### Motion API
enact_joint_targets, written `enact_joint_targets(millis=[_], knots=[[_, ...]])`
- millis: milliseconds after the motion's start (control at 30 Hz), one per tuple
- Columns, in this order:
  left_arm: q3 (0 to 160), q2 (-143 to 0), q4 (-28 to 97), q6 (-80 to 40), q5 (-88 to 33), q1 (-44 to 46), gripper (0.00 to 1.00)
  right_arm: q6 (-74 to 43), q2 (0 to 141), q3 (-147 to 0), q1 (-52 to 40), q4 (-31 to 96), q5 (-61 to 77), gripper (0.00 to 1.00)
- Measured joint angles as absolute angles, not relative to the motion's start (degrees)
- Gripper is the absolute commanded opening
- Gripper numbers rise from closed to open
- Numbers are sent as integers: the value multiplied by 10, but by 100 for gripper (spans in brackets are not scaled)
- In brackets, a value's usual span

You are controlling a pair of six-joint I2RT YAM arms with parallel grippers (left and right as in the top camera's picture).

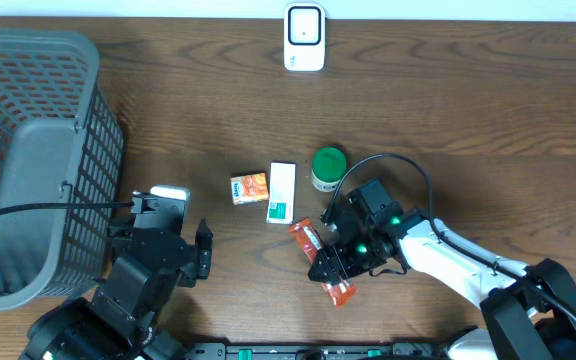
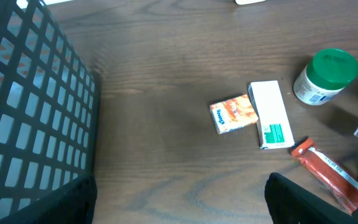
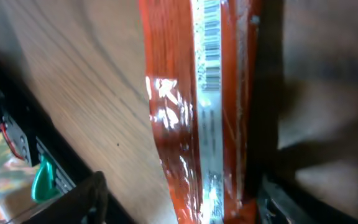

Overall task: Scan the item barcode
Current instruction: 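Lift the wrapper and rotate it so the barcode faces out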

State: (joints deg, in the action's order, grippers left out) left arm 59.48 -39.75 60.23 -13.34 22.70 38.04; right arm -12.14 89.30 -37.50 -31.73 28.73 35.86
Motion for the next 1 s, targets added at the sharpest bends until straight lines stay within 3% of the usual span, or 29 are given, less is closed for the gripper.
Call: enact_joint_targets(millis=[167,233,300,433,533,800,933,967,1000], knots=[[595,-397,602,-133,227,380,85,-130,897,-370,-317,304,363,48],[595,-397,602,-133,227,380,85,-132,899,-368,-317,304,362,46],[595,-397,602,-133,227,380,85,-131,900,-366,-317,302,362,47],[595,-397,602,-133,227,380,85,-136,900,-363,-317,286,376,66],[595,-397,602,-133,227,380,85,-143,899,-363,-318,272,386,65],[595,-397,602,-133,227,380,85,-203,891,-331,-317,216,376,33],[595,-397,602,-133,227,380,85,-231,888,-302,-317,161,384,27],[595,-397,602,-133,227,380,85,-236,887,-294,-317,144,389,22],[595,-397,602,-133,227,380,85,-246,886,-284,-317,123,393,10]])
